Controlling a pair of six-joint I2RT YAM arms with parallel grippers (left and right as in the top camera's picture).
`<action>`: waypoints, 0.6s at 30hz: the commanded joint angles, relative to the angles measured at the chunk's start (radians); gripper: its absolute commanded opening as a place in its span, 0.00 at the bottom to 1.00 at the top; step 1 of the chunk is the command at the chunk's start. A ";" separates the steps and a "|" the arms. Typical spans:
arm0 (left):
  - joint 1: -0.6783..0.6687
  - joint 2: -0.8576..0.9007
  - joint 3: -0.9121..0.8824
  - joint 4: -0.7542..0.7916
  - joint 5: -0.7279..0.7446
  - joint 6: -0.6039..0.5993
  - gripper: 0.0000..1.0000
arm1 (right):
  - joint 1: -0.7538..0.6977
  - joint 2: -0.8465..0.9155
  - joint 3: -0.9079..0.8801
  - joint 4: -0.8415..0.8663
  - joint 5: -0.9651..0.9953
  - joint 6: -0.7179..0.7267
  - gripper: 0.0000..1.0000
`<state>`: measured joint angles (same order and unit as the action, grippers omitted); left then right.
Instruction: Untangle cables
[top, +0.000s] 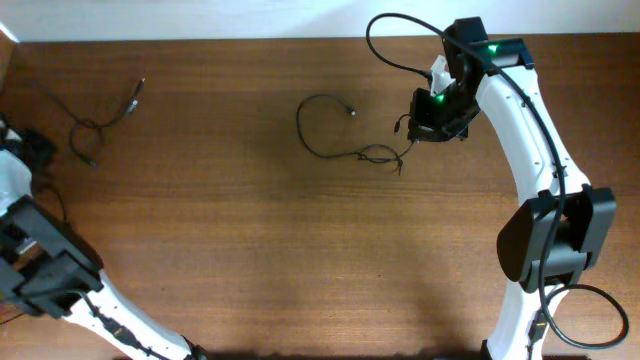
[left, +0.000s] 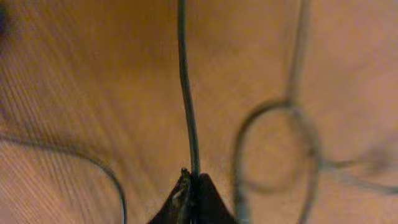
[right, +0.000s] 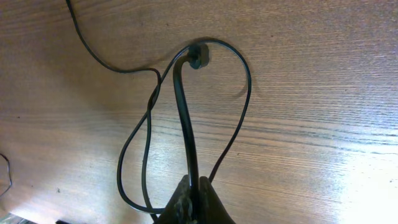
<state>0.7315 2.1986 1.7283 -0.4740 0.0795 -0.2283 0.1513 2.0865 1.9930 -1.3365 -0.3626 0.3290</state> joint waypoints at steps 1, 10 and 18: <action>0.001 0.070 -0.008 -0.078 -0.035 0.021 0.99 | 0.013 0.002 -0.007 -0.003 0.014 -0.010 0.04; -0.003 -0.148 0.126 -0.328 0.008 -0.063 0.99 | 0.015 0.002 -0.007 -0.003 0.035 -0.010 0.05; -0.123 -0.545 0.126 -0.411 0.171 -0.006 0.99 | 0.039 0.002 -0.007 -0.002 0.034 -0.016 0.48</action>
<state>0.6682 1.7046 1.8496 -0.8368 0.1585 -0.2806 0.1776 2.0865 1.9930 -1.3380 -0.3367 0.3252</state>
